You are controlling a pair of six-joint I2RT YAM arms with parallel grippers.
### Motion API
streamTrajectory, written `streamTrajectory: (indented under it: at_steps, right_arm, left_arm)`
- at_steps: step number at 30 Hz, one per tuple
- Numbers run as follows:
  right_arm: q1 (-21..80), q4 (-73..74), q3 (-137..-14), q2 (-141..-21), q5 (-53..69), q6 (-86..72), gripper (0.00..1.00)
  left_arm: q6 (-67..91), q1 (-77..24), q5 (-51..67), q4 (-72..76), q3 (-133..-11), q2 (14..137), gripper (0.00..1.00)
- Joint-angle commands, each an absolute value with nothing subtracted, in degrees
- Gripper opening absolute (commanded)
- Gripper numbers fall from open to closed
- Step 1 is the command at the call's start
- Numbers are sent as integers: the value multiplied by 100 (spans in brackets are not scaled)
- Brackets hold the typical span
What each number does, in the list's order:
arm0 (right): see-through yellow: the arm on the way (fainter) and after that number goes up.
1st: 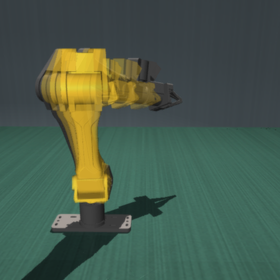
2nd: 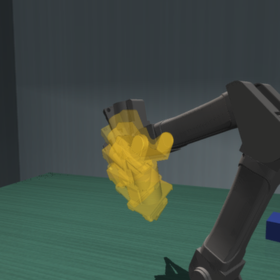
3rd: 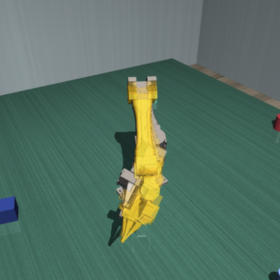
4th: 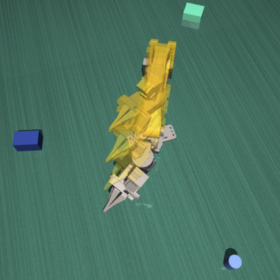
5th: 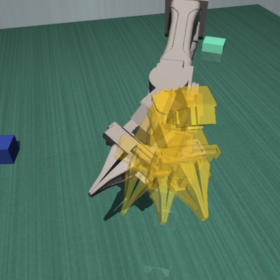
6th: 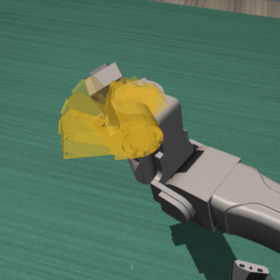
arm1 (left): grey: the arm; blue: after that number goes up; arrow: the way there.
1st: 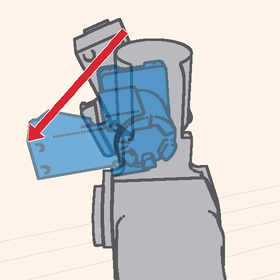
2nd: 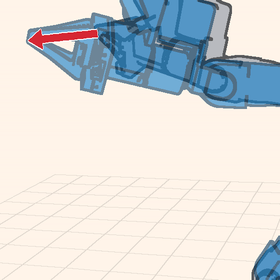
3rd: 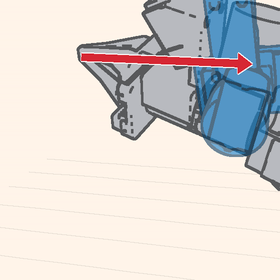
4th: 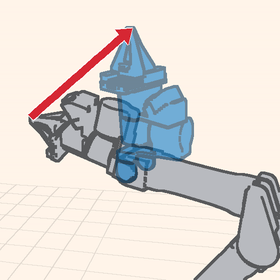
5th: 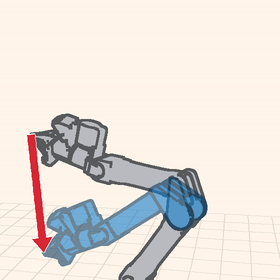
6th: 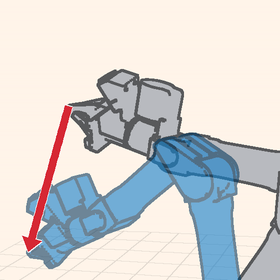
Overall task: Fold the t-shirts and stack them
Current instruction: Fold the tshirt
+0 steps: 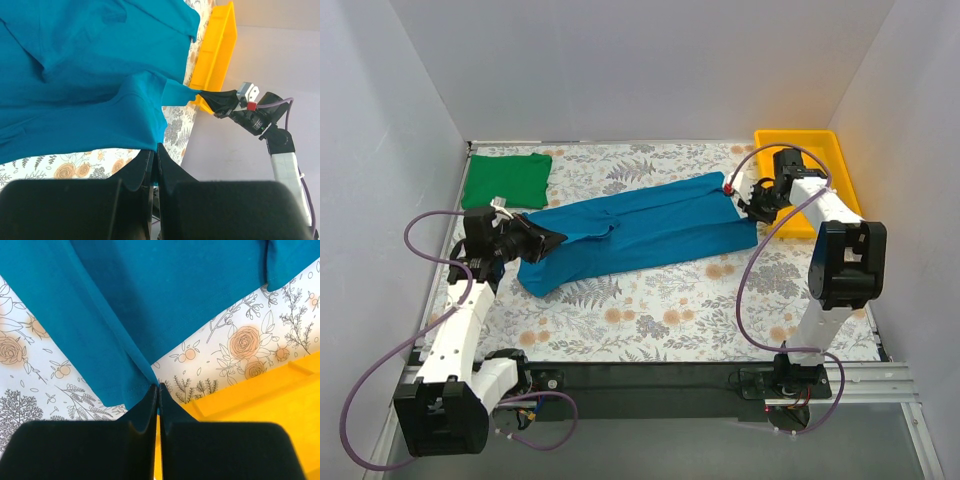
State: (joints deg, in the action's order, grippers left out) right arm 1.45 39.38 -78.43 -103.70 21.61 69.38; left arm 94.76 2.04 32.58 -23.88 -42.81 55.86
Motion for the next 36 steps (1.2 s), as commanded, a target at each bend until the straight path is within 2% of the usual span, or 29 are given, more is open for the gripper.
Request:
streamTrajectory:
  at_steps: [1, 36]
  right_arm:
    - [176, 4025, -8121, -10485, 2206, 6838, 1]
    - [334, 4017, -8833, -11223, 2048, 6425, 1]
  left_arm:
    - [9334, 290, 3401, -2277, -4421, 5651, 0]
    - [9246, 396, 3577, -1978, -4641, 6223, 0]
